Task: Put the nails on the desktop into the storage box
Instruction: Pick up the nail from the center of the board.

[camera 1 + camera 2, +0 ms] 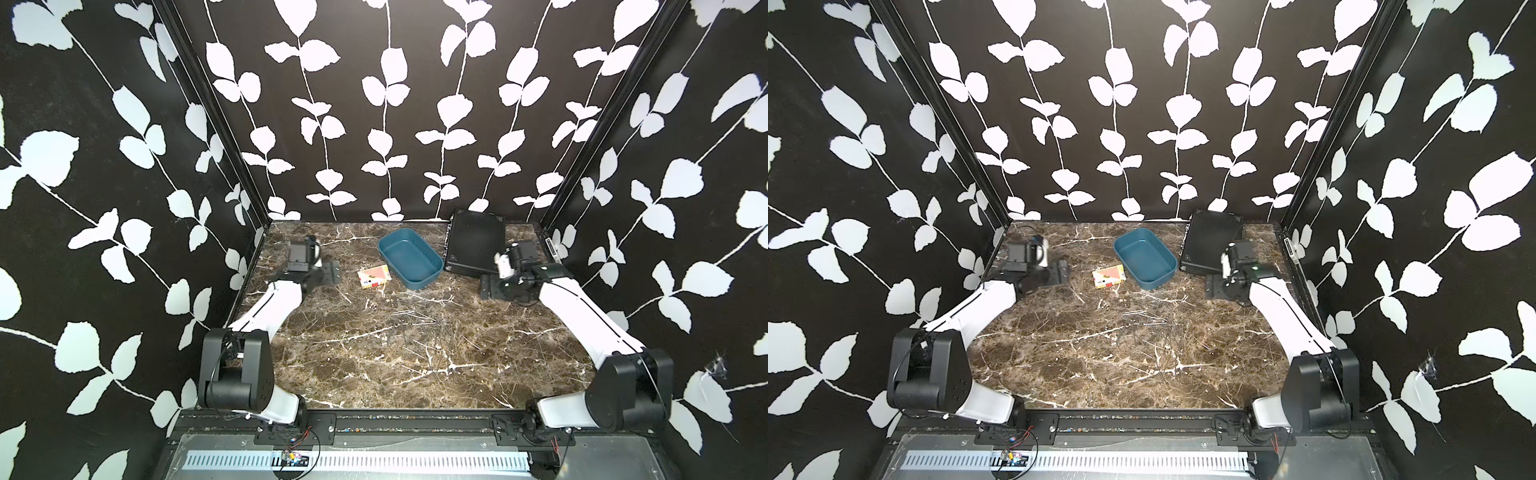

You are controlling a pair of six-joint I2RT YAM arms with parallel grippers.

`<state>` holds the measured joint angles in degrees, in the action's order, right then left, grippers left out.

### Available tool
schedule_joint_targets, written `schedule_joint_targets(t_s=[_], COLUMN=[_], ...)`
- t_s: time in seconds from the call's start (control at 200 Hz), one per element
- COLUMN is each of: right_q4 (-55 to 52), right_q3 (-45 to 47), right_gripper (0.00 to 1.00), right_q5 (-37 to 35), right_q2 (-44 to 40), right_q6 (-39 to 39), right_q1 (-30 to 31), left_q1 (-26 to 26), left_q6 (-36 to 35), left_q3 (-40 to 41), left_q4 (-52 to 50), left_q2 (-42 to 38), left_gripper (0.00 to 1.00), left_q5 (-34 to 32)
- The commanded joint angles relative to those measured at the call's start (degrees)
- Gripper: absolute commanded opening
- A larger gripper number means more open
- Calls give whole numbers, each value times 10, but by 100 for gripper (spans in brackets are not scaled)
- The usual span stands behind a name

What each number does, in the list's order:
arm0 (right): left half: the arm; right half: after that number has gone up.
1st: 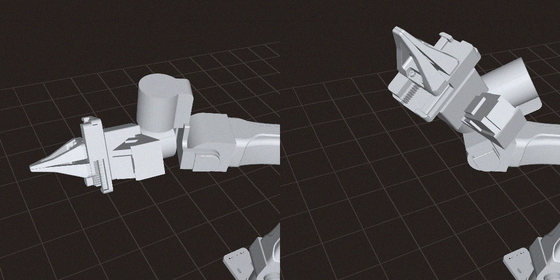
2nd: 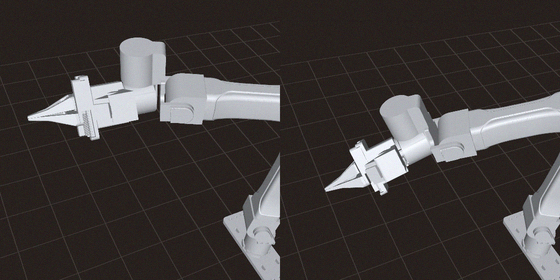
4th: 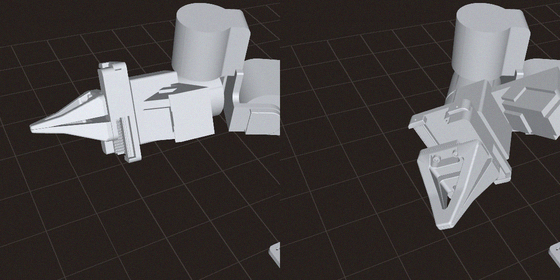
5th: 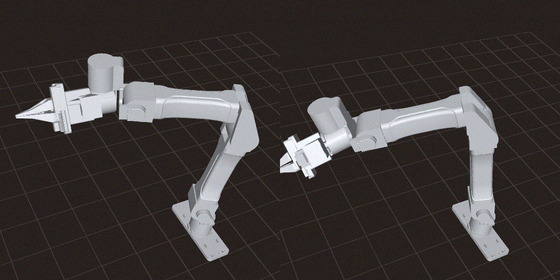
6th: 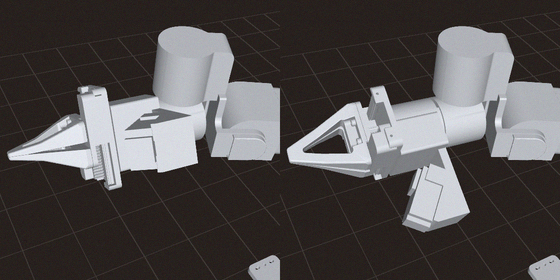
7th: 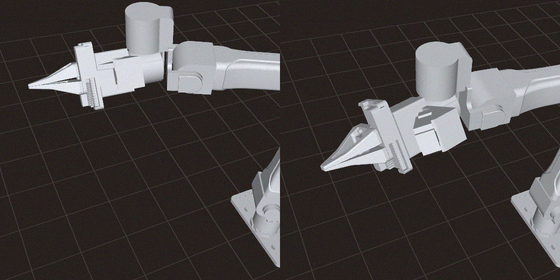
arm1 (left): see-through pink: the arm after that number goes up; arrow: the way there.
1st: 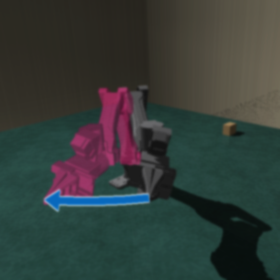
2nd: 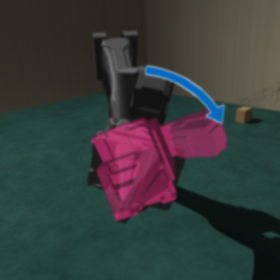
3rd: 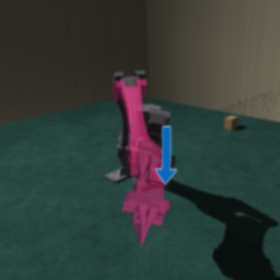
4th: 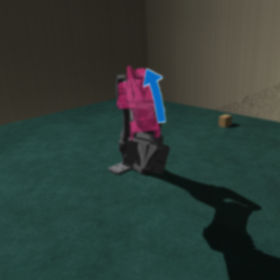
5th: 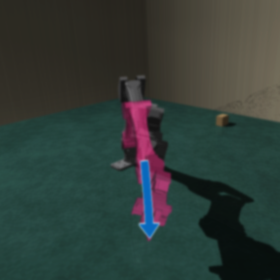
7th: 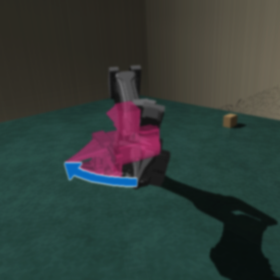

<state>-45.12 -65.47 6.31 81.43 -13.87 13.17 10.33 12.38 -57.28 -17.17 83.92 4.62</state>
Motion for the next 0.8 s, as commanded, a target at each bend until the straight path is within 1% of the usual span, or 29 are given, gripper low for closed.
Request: schedule_joint_targets(t_s=[0.0, 0.08, 0.135, 0.2, 0.235, 0.3, 0.405, 0.56, 0.795], right_q4=[-95, -109, -114, -116, -117, -117, -102, -86, -54], right_q3=[-8, 4, 15, 29, 33, 44, 65, 92, 120], right_gripper=[89, 85, 82, 75, 71, 68, 66, 58, 56], right_q5=[18, 22, 16, 12, 14, 15, 9, -7, -22], right_q2=[14, 22, 23, 22, 23, 24, 32, 47, 57], right_q6=[32, 46, 48, 43, 38, 27, 18, 13, -6], right_q1=[35, 52, 60, 67, 72, 84, 106, 125, 144], left_q1=[48, 75, 95, 116, 126, 144, 182, 227, 245], left_q6=[23, 39, 47, 52, 56, 61, 57, 61, 77], left_q3=[-7, 16, 29, 43, 46, 49, 42, 29, 42], left_q4=[-143, -150, -155, -153, -154, -160, -165, -172, -168], left_q2=[-45, -68, -88, -107, -111, -109, -103, -92, -108], left_gripper=[99, 99, 99, 99, 99, 98, 99, 98, 99], left_q5=[63, 105, 109, 119, 119, 121, 111, 90, 86])
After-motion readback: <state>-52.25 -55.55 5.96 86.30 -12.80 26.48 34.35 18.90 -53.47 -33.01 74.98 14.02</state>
